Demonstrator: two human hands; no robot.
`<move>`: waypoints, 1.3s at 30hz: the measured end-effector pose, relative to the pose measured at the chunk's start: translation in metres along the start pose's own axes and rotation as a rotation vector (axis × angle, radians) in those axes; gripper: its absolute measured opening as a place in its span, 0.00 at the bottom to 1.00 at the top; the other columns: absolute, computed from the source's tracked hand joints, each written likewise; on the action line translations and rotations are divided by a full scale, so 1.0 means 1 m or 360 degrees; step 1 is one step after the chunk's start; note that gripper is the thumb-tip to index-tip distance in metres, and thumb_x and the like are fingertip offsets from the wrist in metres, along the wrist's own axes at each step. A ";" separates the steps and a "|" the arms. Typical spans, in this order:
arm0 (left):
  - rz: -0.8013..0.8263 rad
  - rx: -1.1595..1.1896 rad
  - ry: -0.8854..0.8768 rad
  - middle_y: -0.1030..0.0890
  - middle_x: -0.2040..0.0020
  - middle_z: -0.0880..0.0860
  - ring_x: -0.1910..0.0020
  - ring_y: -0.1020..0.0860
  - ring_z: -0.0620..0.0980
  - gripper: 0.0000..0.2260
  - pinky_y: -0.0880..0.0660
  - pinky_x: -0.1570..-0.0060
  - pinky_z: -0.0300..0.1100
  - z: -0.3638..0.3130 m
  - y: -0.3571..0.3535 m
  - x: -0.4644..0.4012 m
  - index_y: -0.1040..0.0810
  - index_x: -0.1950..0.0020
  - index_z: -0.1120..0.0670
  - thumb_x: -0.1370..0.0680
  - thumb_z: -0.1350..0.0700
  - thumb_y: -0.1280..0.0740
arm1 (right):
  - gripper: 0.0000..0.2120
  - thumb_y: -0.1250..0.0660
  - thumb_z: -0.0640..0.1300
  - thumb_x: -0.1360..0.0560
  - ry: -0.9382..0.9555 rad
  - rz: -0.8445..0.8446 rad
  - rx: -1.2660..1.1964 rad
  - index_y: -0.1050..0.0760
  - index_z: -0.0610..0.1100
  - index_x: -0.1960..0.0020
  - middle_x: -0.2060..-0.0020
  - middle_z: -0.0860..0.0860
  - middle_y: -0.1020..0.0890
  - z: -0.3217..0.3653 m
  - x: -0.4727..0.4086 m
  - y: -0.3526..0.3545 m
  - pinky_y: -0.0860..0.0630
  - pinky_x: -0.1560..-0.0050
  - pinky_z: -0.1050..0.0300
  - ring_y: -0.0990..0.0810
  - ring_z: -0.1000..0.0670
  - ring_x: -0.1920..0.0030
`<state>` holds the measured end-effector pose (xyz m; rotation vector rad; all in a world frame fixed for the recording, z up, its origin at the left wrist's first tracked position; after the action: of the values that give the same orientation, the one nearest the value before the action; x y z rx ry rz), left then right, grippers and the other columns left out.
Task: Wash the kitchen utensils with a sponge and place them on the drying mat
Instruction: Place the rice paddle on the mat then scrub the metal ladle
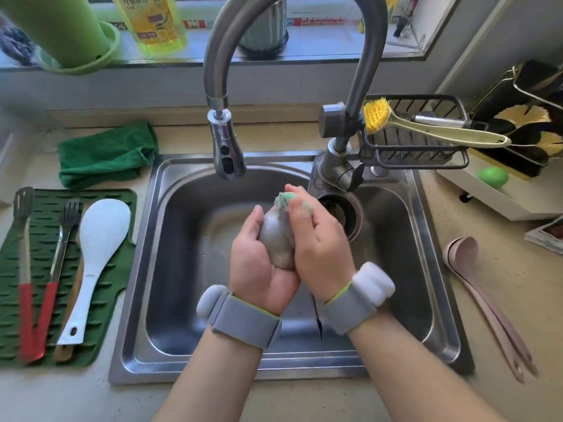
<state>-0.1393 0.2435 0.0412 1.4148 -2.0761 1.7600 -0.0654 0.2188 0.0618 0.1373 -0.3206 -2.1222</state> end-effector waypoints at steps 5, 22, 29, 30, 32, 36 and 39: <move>0.0020 0.0002 0.0074 0.30 0.28 0.60 0.29 0.31 0.58 0.28 0.37 0.29 0.52 -0.007 0.001 0.002 0.35 0.25 0.58 0.19 0.42 0.48 | 0.21 0.49 0.56 0.22 0.0385 0.0267 0.0451 0.26 0.52 0.36 0.30 0.56 0.31 0.001 0.021 -0.017 0.52 0.27 0.44 0.43 0.57 0.26; 0.0208 0.0305 -0.0061 0.24 0.35 0.59 0.30 0.29 0.56 0.25 0.32 0.34 0.57 -0.021 0.008 0.000 0.27 0.40 0.53 0.23 0.35 0.45 | 0.20 0.48 0.53 0.21 0.0489 0.0283 0.0487 0.30 0.52 0.32 0.26 0.55 0.37 0.013 0.033 -0.028 0.49 0.27 0.40 0.48 0.55 0.25; 0.0082 0.0407 -0.0184 0.23 0.34 0.61 0.35 0.25 0.59 0.09 0.30 0.34 0.53 -0.018 0.008 0.001 0.23 0.48 0.54 0.23 0.54 0.40 | 0.20 0.46 0.47 0.19 0.0171 -0.0030 -0.0007 0.32 0.43 0.30 0.28 0.52 0.34 -0.002 0.031 -0.022 0.40 0.27 0.54 0.40 0.58 0.27; 0.0096 0.0397 -0.0217 0.23 0.34 0.61 0.35 0.25 0.58 0.09 0.30 0.34 0.52 -0.020 0.008 0.002 0.23 0.48 0.54 0.24 0.55 0.40 | 0.20 0.45 0.46 0.20 0.0236 -0.0006 0.0053 0.33 0.43 0.29 0.27 0.52 0.35 0.002 0.033 -0.028 0.41 0.28 0.57 0.40 0.57 0.27; 0.0095 0.0404 -0.0262 0.22 0.36 0.60 0.35 0.24 0.58 0.11 0.30 0.33 0.52 -0.026 0.011 0.003 0.23 0.48 0.55 0.26 0.56 0.40 | 0.20 0.44 0.47 0.20 0.0304 0.0059 0.0131 0.33 0.44 0.29 0.28 0.52 0.35 0.004 0.034 -0.031 0.40 0.31 0.64 0.38 0.57 0.28; 0.0103 0.0443 -0.0296 0.19 0.43 0.59 0.39 0.21 0.58 0.12 0.30 0.35 0.52 -0.034 0.019 0.005 0.22 0.49 0.56 0.27 0.56 0.40 | 0.19 0.46 0.54 0.21 0.0081 0.0020 0.0213 0.28 0.48 0.35 0.44 0.52 0.20 -0.019 0.033 -0.022 0.26 0.43 0.57 0.22 0.52 0.43; 0.0010 0.0383 -0.0263 0.18 0.45 0.58 0.44 0.19 0.58 0.11 0.27 0.39 0.51 -0.032 0.031 0.006 0.22 0.51 0.56 0.25 0.55 0.42 | 0.17 0.48 0.59 0.21 0.0056 0.0175 0.0303 0.27 0.49 0.47 0.57 0.52 0.19 -0.025 0.038 -0.027 0.25 0.56 0.47 0.22 0.48 0.56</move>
<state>-0.1784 0.2638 0.0329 1.6703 -1.9982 2.0169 -0.1026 0.1963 0.0311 0.2617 -0.4984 -1.9762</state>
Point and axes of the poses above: each hand's wrist, its own x-axis away from the middle knuckle, its own y-axis out of the back of the hand, z = x × y, the point moved 4 cm from there along -x, towards the middle knuckle
